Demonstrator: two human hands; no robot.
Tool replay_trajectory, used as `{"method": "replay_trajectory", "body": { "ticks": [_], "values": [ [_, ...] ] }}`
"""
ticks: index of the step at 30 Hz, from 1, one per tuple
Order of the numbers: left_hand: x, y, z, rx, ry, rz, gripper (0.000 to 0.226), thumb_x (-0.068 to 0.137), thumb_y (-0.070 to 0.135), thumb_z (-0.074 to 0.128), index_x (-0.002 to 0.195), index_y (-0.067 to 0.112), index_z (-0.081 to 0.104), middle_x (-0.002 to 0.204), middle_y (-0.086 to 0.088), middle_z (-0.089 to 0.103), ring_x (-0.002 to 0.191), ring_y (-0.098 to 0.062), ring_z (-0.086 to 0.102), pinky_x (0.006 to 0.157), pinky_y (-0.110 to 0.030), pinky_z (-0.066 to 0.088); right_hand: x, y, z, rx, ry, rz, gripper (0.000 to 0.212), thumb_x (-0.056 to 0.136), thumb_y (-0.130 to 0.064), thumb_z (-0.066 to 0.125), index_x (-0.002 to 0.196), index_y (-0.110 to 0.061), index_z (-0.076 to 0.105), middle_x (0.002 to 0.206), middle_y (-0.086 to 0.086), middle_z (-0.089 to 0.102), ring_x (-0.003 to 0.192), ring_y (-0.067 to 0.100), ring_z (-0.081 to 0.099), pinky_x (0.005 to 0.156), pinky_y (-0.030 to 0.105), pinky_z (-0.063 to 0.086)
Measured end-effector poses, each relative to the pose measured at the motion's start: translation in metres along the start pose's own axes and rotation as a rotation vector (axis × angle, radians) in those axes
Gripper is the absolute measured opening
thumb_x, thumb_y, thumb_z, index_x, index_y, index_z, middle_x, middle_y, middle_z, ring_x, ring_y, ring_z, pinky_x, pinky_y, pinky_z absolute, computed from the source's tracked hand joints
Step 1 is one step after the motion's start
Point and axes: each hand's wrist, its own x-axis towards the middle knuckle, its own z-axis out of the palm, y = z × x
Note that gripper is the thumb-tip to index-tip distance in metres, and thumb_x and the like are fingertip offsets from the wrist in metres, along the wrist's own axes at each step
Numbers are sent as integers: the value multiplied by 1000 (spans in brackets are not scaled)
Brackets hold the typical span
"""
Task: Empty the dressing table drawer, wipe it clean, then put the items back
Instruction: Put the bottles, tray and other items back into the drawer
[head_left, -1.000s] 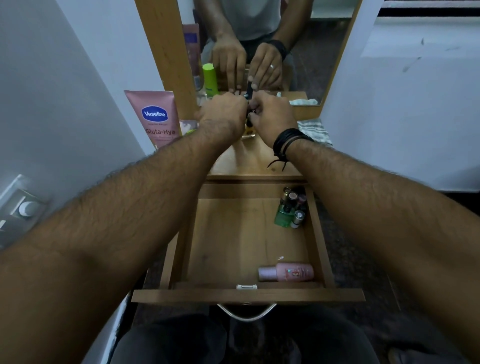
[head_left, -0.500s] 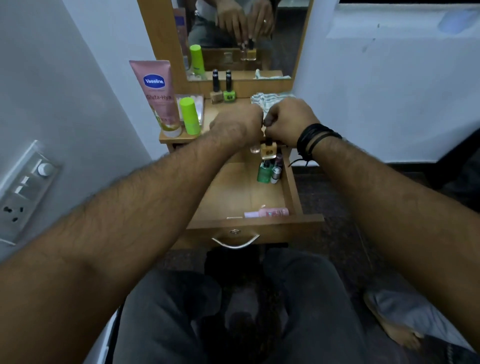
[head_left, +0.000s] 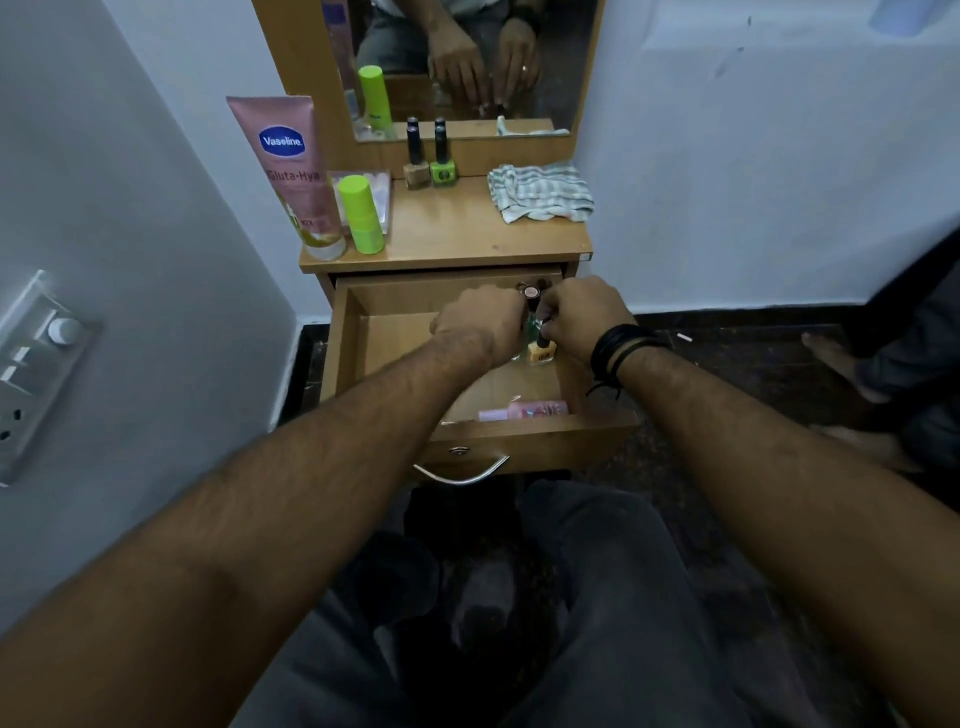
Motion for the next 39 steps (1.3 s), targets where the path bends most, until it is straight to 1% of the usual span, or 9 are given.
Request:
{"method": "replay_trajectory", "body": {
  "ticks": [5, 9, 13, 18, 22, 26, 28, 33, 39],
  "values": [
    [5, -1, 14, -5, -5, 6, 28, 97, 28, 60, 124, 23, 62, 117, -10, 62, 104, -33, 61, 84, -51, 56, 2, 6, 14, -16, 19, 25, 19, 89, -18, 69, 106, -22, 75, 106, 7, 71, 99, 27, 66, 86, 36, 56],
    [10, -1, 21, -10, 4, 6, 26, 97, 28, 59, 122, 23, 63, 114, -10, 63, 93, -29, 57, 73, -45, 51, 4, 8, 21, -32, 25, 14, 20, 92, -23, 68, 112, -21, 73, 106, 7, 71, 97, 26, 66, 87, 39, 57],
    [14, 0, 24, -7, 15, 3, 28, 97, 25, 58, 124, 25, 63, 117, -9, 62, 107, -33, 61, 74, -47, 51, 6, 11, 25, -54, 33, 9, 23, 93, -25, 66, 115, -20, 72, 107, 9, 71, 99, 28, 66, 88, 40, 57],
    [18, 0, 26, 0, 19, -3, 29, 97, 24, 57, 125, 26, 63, 120, -9, 62, 110, -34, 61, 78, -49, 54, 8, 12, 29, -66, 36, 11, 25, 95, -25, 63, 118, -17, 69, 106, 10, 70, 99, 28, 66, 88, 41, 57],
    [20, 0, 32, 9, 34, 1, 24, 99, 24, 58, 123, 25, 62, 115, -7, 62, 99, -29, 60, 68, -44, 48, 8, 13, 32, -70, 35, 19, 27, 97, -25, 63, 122, -17, 67, 107, 10, 69, 98, 28, 66, 88, 42, 58],
    [20, 0, 38, 6, 23, -4, 26, 100, 22, 58, 125, 25, 58, 114, -6, 62, 103, -29, 62, 76, -49, 56, 8, 13, 34, -47, 43, 18, 25, 96, -24, 63, 120, -16, 68, 107, 10, 69, 99, 27, 65, 88, 44, 58],
    [20, -1, 40, 5, 28, 0, 30, 100, 22, 59, 130, 24, 54, 114, -6, 61, 100, -28, 61, 79, -51, 58, 8, 13, 35, -35, 51, 15, 25, 96, -24, 64, 119, -15, 68, 107, 10, 69, 99, 27, 65, 88, 43, 58],
    [22, -3, 40, 8, 54, 2, 36, 100, 22, 59, 134, 23, 49, 104, -6, 59, 90, -26, 58, 69, -45, 54, 7, 13, 36, -28, 57, 17, 25, 95, -23, 65, 118, -15, 68, 108, 10, 69, 100, 27, 65, 89, 44, 57],
    [18, -4, 35, -2, 39, -3, 38, 99, 27, 60, 136, 23, 49, 103, -5, 57, 86, -23, 51, 70, -45, 52, 5, 13, 34, -12, 53, 28, 26, 93, -21, 65, 118, -16, 66, 110, 9, 69, 103, 27, 64, 91, 41, 56]
  ]
}}
